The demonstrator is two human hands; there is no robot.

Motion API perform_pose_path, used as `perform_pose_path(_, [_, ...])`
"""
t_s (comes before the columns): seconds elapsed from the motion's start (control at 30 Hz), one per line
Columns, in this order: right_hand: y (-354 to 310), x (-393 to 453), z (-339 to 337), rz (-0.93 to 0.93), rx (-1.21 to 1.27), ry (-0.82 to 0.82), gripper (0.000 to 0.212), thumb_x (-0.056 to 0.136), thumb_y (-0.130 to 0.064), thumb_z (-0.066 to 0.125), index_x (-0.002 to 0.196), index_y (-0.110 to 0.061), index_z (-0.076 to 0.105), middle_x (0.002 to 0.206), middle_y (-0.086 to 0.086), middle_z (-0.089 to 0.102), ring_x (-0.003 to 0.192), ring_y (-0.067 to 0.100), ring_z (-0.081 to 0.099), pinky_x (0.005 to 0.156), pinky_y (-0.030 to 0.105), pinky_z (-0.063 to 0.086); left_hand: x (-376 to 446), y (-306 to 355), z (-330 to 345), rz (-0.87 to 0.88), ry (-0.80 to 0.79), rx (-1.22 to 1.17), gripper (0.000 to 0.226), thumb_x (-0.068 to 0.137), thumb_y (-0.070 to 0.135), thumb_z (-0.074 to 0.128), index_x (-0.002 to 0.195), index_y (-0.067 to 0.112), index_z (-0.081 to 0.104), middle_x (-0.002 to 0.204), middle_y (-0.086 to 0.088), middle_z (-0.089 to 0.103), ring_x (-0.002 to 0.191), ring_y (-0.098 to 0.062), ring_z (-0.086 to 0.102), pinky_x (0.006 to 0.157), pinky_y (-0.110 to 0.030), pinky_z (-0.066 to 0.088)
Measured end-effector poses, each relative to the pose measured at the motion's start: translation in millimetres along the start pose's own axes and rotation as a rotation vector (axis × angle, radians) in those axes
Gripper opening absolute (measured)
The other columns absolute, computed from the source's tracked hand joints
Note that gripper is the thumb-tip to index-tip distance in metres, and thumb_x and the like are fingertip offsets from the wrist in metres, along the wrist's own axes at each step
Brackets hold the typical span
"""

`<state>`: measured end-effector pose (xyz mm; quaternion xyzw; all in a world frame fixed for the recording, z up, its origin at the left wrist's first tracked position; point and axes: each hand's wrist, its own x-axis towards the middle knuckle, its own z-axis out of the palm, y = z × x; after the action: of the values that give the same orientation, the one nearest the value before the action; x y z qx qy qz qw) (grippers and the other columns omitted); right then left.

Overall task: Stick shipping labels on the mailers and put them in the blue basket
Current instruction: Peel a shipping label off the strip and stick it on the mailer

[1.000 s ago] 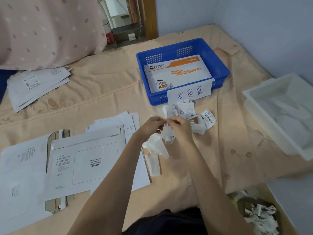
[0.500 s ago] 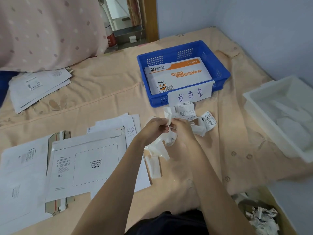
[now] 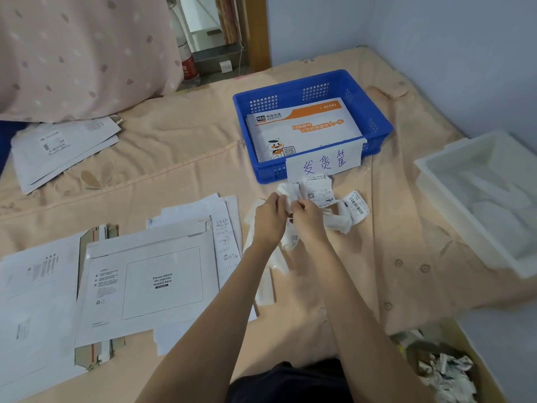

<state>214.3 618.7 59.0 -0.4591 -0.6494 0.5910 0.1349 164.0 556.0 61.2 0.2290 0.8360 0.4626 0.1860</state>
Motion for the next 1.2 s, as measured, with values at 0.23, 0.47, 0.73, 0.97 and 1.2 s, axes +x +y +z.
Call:
perform_pose_path(0.23, [1.0, 2.1, -6.6, 0.101, 0.191, -0.012, 0.026, 0.093, -0.015, 0.047, 0.083, -0.007, 0.069, 0.086, 0.012, 0.071, 0.088, 0.029, 0.067, 0.085, 0.042, 0.052, 5.4, -3.4, -2.8, -0.059, -0.036, -0.108, 0.035, 0.101, 0.016, 0.036, 0.067, 0.011, 0.041, 0.063, -0.003, 0.049, 0.061, -0.016, 0.043, 0.062, -0.027, 0.036])
perform_pose_path(0.47, [2.7, -1.3, -11.7, 0.063, 0.181, -0.03, 0.01, 0.085, -0.012, 0.062, 0.078, -0.016, 0.066, 0.078, 0.001, 0.07, 0.089, 0.022, 0.068, 0.085, 0.033, 0.052, 4.7, -0.4, -5.4, -0.184, -0.13, -0.227, 0.041, 0.099, 0.04, 0.041, 0.077, 0.009, 0.055, 0.069, -0.004, 0.056, 0.061, -0.013, 0.049, 0.06, -0.024, 0.041])
perform_pose_path(0.73, [6.9, -1.6, -11.7, 0.07, 0.237, -0.05, 0.013, 0.092, -0.012, 0.055, 0.092, -0.006, 0.066, 0.082, 0.004, 0.069, 0.086, 0.02, 0.067, 0.079, 0.027, 0.05, 2.7, -2.3, -8.8, -0.12, -0.165, -0.246, 0.024, 0.098, 0.016, 0.045, 0.076, 0.006, 0.048, 0.062, 0.001, 0.058, 0.058, -0.013, 0.047, 0.065, -0.027, 0.042])
perform_pose_path(0.97, [4.8, -2.0, -27.4, 0.108, 0.264, -0.228, 0.021, 0.098, -0.01, 0.05, 0.08, -0.01, 0.061, 0.076, 0.003, 0.064, 0.072, 0.009, 0.061, 0.071, 0.017, 0.049, 6.0, -6.8, -21.6, -0.145, -0.363, -0.323, 0.029, 0.1, 0.013, 0.044, 0.072, 0.01, 0.045, 0.07, -0.003, 0.048, 0.066, -0.014, 0.049, 0.066, -0.02, 0.046])
perform_pose_path(1.2, [-0.9, -0.7, -25.4, 0.17, 0.284, -0.155, 0.029, 0.099, -0.015, 0.043, 0.076, -0.009, 0.06, 0.078, 0.01, 0.064, 0.064, 0.013, 0.059, 0.06, 0.021, 0.049, 6.3, -6.7, -23.3, -0.219, -0.397, -0.373, 0.031, 0.099, 0.008, 0.044, 0.068, 0.012, 0.043, 0.064, 0.0, 0.046, 0.063, -0.014, 0.048, 0.065, -0.023, 0.043])
